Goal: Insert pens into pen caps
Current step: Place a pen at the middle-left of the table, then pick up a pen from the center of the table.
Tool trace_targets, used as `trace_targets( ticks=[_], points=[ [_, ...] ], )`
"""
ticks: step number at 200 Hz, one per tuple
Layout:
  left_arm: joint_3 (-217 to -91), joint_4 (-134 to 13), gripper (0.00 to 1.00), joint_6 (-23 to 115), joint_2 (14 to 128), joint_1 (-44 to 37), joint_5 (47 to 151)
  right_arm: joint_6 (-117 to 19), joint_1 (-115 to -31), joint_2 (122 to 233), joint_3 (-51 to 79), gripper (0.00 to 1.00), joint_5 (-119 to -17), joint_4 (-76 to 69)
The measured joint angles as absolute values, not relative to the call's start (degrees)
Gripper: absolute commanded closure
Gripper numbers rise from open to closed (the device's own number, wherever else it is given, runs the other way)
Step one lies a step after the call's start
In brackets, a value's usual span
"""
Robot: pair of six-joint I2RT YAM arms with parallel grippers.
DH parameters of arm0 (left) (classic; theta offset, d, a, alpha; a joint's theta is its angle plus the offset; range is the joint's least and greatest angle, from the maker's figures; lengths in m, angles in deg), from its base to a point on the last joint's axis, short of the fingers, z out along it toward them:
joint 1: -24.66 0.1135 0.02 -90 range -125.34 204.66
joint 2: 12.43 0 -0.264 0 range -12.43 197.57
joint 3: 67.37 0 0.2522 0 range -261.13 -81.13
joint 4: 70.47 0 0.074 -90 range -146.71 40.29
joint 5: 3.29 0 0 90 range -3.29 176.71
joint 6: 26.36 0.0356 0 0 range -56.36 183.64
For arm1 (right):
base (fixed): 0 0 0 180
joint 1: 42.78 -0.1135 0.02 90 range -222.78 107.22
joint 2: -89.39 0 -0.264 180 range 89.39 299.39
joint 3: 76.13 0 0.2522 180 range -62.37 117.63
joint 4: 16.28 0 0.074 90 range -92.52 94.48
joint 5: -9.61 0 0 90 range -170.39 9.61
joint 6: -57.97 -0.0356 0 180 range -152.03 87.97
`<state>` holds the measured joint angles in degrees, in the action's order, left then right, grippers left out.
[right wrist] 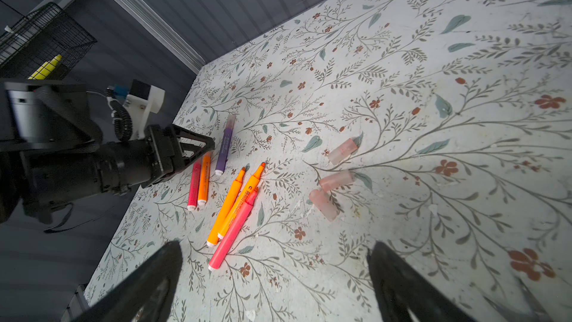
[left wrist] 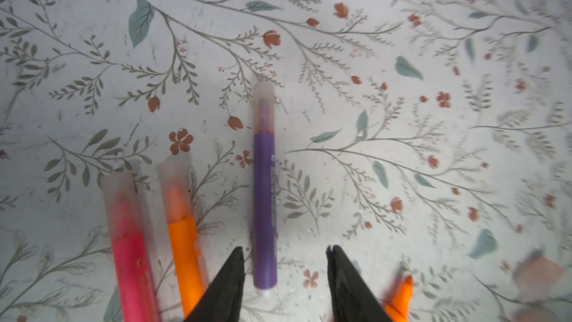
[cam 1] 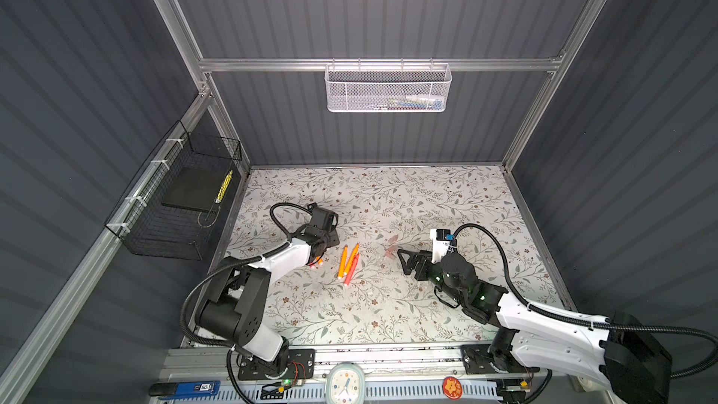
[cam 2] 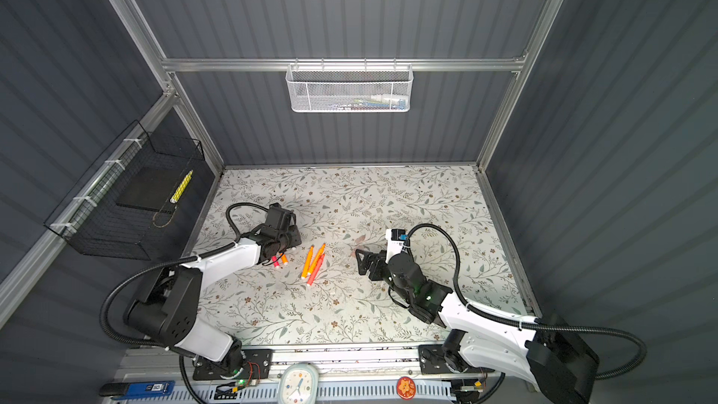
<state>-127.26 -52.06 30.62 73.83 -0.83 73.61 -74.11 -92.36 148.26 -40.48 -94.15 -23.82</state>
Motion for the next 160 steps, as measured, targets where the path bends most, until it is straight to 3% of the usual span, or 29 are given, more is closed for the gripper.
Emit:
trace_targets(
  ticks=[68, 160],
  points=[
    [-119.5, -52.9, 0.55, 30.4, 68.3, -11.7, 77.1, -74.0, -92.3, 148.2, -40.5, 0.04, -94.1, -23.9],
    [-117.3, -53.0, 0.58, 30.4, 69.0, -12.0, 76.7, -74.4, -92.3, 147.2, -40.5, 0.04, -94.1, -23.8]
  ],
)
